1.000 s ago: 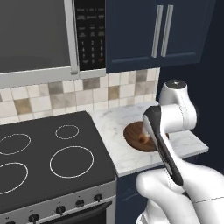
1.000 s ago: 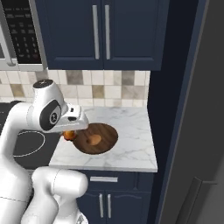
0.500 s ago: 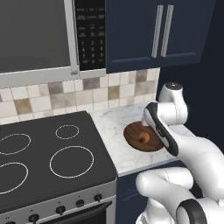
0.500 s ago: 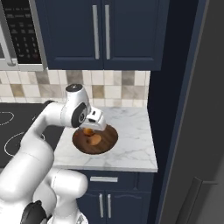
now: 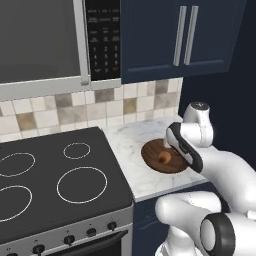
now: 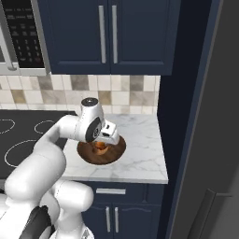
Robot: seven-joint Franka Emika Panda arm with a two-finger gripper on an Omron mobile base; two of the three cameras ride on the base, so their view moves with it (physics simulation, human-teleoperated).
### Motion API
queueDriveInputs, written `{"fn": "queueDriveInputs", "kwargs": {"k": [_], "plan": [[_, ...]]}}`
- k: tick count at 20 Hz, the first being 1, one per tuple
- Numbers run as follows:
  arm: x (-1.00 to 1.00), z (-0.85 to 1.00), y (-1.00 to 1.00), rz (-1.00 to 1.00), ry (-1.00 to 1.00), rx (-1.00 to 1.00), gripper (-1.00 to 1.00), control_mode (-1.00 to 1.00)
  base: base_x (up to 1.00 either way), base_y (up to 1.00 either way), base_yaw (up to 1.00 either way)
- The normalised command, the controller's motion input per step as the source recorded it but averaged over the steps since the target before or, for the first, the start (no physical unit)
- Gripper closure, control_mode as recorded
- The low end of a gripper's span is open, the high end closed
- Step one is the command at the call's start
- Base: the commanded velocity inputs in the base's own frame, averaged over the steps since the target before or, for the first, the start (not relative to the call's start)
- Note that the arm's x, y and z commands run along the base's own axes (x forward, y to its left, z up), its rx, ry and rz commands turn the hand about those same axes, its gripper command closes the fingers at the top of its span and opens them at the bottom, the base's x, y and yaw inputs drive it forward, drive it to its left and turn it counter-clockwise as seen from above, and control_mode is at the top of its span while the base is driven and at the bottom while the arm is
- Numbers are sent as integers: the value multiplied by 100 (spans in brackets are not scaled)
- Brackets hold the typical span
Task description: Take the peach, pear, and potato from the freezer and place them in the bowl on the counter.
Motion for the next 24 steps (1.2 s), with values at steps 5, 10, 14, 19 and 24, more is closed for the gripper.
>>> {"fn": "queueDriveInputs", "kwargs": {"k": [5, 10, 14, 19, 24], "plan": [[59, -29, -3, 0, -4, -1, 100, -100, 0, 0, 0], [45, -33, 0, 0, 0, 0, 100, -100, 0, 0, 0], [12, -10, 0, 1, 0, 0, -100, -100, 0, 0, 0], [12, 0, 0, 0, 0, 0, -100, -100, 0, 0, 0], [-1, 12, 0, 0, -6, 0, -100, -100, 0, 0, 0]]}}
